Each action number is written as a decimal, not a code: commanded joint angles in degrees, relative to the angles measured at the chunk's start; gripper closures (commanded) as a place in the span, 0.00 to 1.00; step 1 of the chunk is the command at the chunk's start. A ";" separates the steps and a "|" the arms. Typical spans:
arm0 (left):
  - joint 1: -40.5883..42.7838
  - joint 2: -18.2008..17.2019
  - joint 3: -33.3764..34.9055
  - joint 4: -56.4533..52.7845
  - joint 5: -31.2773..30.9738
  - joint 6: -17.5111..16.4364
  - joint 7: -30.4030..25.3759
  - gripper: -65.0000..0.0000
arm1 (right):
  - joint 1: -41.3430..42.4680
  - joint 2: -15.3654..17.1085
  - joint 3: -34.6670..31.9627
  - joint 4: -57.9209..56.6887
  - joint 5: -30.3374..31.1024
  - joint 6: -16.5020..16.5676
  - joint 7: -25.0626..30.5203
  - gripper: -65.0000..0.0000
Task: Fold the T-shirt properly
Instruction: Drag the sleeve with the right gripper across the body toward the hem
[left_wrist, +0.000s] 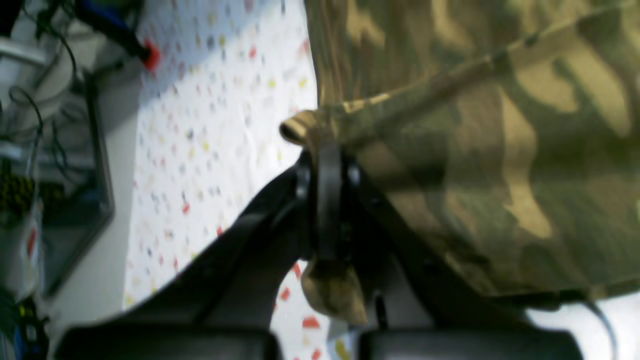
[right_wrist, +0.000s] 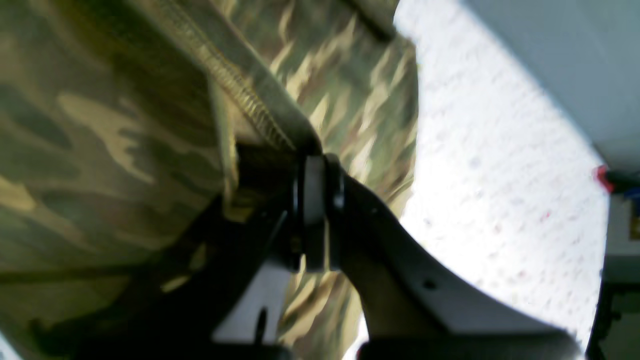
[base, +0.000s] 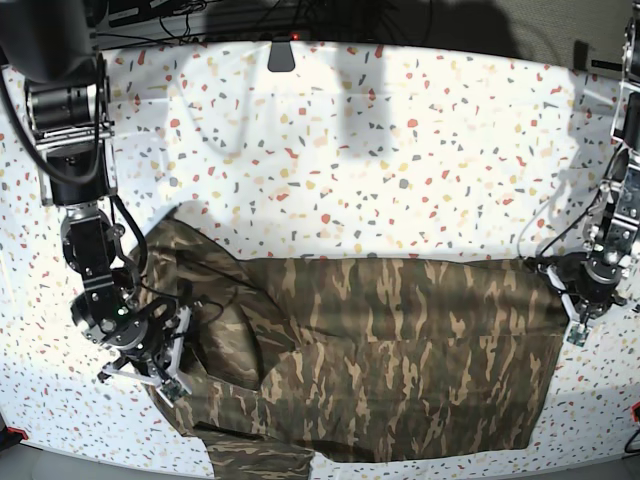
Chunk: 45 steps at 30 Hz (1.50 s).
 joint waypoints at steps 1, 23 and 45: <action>-1.75 -0.68 -0.68 0.72 0.39 1.01 -1.36 1.00 | 2.64 1.01 -1.33 -0.39 -0.09 0.44 1.44 1.00; -1.68 5.79 -0.68 0.72 2.05 0.98 2.56 1.00 | 11.47 -3.91 -17.14 -4.85 -15.65 -6.56 8.57 1.00; -2.03 5.51 -0.68 0.72 2.80 0.98 0.26 1.00 | 17.33 -4.57 -17.14 -20.09 -18.27 -10.97 9.92 1.00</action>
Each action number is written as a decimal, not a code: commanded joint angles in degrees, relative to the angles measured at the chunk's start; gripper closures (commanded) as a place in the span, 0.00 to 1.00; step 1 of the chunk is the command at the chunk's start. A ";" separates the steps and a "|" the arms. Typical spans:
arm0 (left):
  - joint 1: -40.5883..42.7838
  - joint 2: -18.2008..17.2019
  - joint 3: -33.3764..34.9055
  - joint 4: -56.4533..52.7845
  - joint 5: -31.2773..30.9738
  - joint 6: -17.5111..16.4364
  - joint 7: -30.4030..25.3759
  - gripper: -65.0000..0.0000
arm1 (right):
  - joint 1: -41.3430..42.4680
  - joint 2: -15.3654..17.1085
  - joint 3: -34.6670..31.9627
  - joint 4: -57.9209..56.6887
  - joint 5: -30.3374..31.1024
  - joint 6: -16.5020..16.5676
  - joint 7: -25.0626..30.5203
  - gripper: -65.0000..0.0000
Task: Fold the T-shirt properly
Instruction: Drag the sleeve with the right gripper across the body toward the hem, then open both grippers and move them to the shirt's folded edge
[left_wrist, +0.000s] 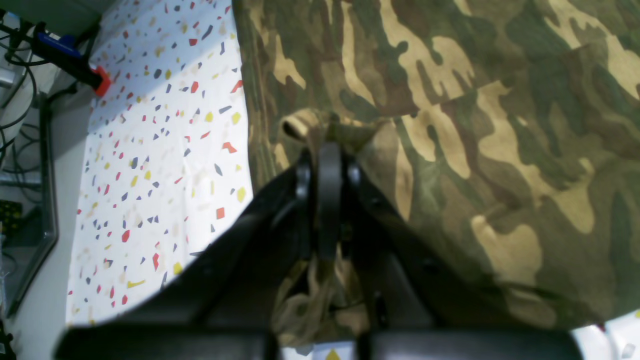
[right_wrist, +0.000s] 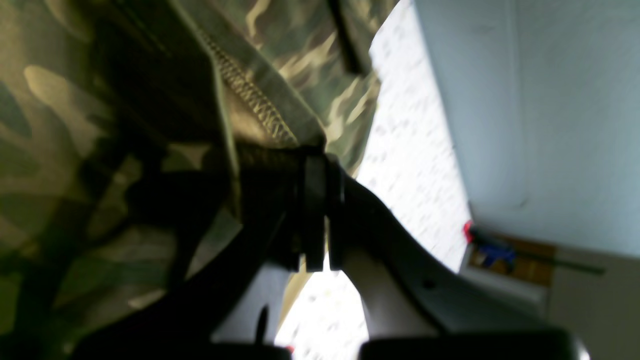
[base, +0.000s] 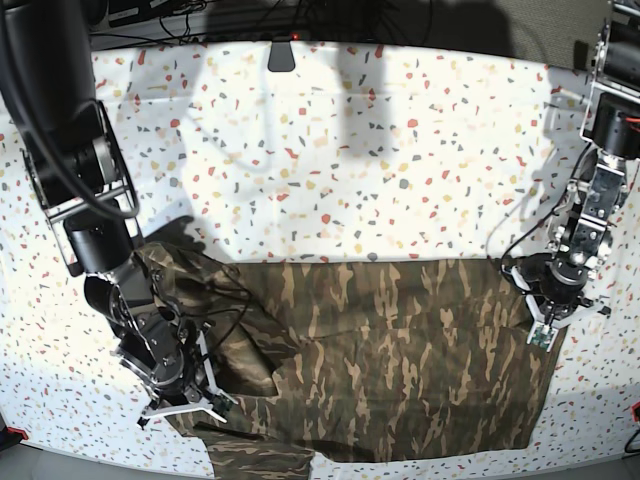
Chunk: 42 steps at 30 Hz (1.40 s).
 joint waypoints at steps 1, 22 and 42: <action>-2.21 -0.81 -0.48 0.72 0.42 0.57 -1.57 1.00 | 2.67 0.31 0.39 0.90 -0.15 -1.11 1.22 1.00; -4.09 -0.85 -0.48 0.68 5.55 0.59 -1.40 0.94 | 3.08 0.83 0.39 0.90 -1.99 -2.14 1.38 0.58; -4.52 -2.05 -0.48 19.85 -6.34 1.40 11.93 0.62 | 5.44 1.27 0.55 12.59 34.23 -6.03 -15.39 0.55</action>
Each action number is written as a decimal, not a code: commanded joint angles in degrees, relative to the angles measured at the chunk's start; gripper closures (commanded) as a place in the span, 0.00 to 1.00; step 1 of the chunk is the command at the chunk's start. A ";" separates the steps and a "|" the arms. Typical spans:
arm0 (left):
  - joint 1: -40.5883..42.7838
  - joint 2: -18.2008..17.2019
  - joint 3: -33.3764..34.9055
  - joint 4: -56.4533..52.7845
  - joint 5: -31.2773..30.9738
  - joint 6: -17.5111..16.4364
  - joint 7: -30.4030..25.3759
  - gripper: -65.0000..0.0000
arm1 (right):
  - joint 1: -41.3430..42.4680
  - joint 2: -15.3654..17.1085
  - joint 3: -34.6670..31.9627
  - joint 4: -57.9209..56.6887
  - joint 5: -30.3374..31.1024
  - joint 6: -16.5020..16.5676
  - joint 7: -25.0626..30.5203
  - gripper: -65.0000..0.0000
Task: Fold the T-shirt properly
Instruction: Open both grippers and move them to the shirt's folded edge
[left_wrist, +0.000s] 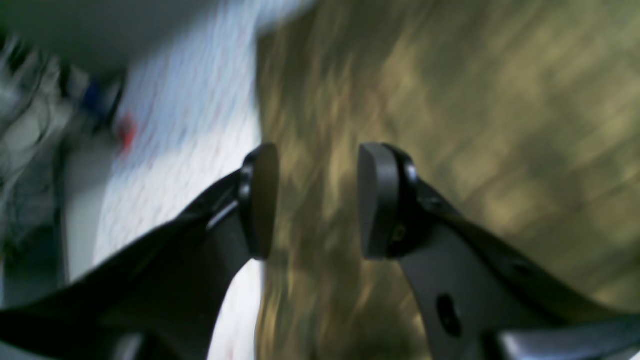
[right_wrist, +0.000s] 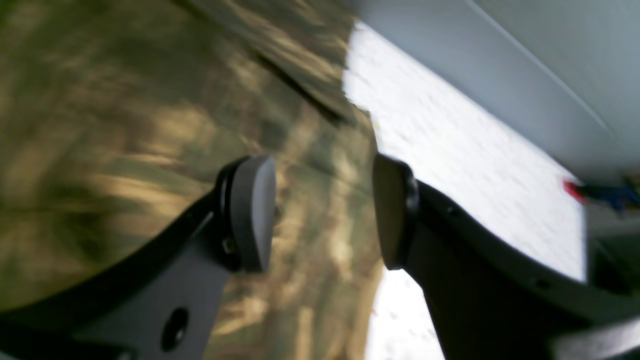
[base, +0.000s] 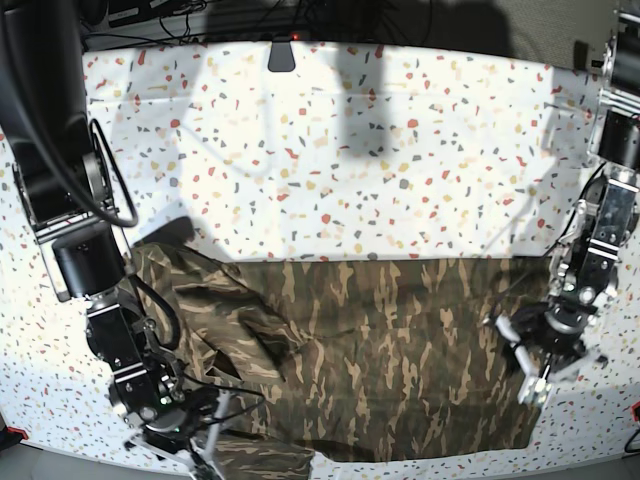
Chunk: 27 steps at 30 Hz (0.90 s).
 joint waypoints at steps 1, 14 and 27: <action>-1.70 -0.85 -0.52 2.73 0.61 0.83 -0.61 0.62 | 1.97 0.11 0.42 2.64 2.14 1.31 -0.98 0.55; 5.16 1.25 -0.52 -3.10 -1.07 0.48 -1.57 0.62 | -17.92 1.22 2.73 11.39 -1.88 4.92 -4.87 0.55; 10.03 4.26 -0.52 -10.40 3.21 0.50 -7.21 0.62 | -19.65 9.25 14.38 11.39 -7.39 1.75 -1.42 0.55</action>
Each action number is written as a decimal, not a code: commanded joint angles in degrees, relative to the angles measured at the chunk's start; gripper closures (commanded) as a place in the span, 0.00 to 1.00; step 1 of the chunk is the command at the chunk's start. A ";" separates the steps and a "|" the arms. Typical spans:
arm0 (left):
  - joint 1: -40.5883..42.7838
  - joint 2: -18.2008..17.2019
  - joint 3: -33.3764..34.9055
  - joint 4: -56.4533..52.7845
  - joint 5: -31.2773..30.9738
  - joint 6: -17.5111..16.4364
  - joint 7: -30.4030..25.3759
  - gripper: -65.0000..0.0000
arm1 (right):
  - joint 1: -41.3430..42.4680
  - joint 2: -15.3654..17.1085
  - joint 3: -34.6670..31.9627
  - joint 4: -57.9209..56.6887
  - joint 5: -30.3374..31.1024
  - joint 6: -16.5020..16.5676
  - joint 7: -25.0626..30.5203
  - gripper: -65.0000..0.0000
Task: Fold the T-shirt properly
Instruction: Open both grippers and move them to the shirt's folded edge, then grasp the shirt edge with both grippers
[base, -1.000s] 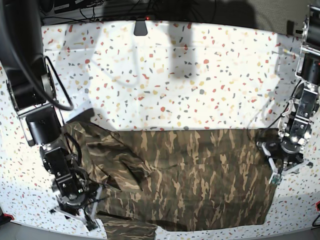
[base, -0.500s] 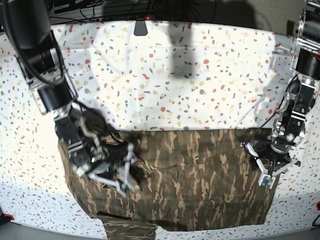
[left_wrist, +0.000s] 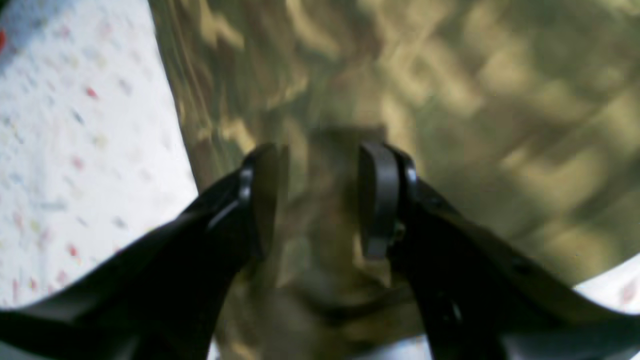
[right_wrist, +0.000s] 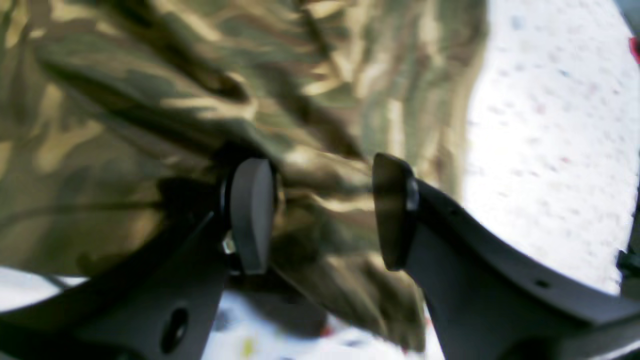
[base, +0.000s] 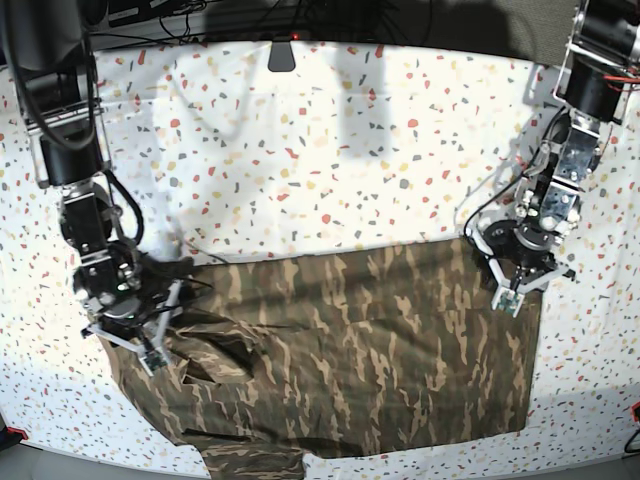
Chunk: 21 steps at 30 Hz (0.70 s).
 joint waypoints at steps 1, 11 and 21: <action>-1.38 -0.66 -0.48 0.35 0.26 0.52 -0.68 0.62 | 2.23 1.75 0.85 1.03 -0.42 -0.59 1.36 0.55; -2.43 -0.68 -0.48 1.01 0.24 0.57 0.48 0.62 | 2.64 5.35 0.90 1.18 -4.02 -7.30 3.65 0.55; -1.86 0.57 -0.48 5.14 -2.78 0.52 2.78 0.62 | 2.47 4.85 0.90 3.72 22.73 5.66 2.91 0.55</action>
